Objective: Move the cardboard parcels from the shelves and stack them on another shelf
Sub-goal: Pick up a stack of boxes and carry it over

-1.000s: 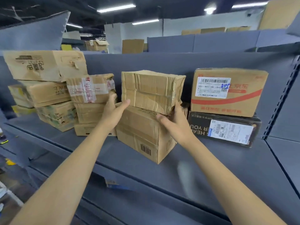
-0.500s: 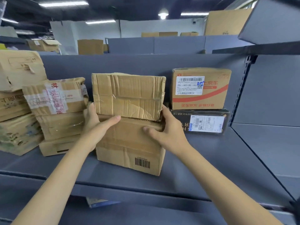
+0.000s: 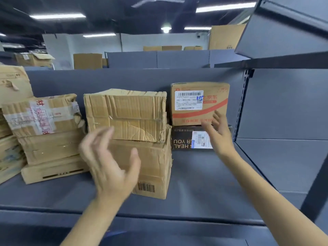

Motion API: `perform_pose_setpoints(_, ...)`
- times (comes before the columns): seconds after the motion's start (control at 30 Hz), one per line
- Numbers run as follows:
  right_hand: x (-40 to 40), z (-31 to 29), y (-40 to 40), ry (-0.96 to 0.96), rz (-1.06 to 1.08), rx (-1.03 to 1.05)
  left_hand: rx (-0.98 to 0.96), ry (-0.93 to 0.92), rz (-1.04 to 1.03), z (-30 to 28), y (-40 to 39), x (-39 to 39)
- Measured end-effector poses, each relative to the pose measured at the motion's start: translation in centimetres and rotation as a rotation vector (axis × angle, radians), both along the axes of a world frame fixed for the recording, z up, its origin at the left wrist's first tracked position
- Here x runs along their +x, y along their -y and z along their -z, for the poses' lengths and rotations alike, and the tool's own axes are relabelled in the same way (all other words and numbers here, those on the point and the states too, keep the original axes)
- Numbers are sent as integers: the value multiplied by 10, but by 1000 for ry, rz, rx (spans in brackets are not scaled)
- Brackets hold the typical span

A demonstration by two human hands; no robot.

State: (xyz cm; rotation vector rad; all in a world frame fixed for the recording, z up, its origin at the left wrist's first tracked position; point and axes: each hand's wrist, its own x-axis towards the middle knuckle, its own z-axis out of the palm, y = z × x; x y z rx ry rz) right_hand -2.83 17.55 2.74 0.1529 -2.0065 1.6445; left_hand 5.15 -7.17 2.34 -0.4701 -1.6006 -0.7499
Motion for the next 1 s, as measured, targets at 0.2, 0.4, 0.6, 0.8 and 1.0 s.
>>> perform_pose_setpoints(0.2, -55, -36, -57, 118, 216, -58, -404, 182, 277, 5, -135, -45)
perform_pose_setpoints(0.4, -103, -50, -86, 225, 181, -120, 95, 934, 19, -53, -182, -143)
perform_pose_setpoints(0.6, -98, -46, -90, 311, 9, -241, 412, 1037, 145, -54, -176, -178)
perform_pose_setpoints(0.8, -73, -89, -97, 74, 139, -676, 588, 714, 251, -105, -198, -127)
perform_pose_setpoints(1.0, -19, -163, -53, -318, -126, -699, 395, 348, 270, -221, -146, -57)
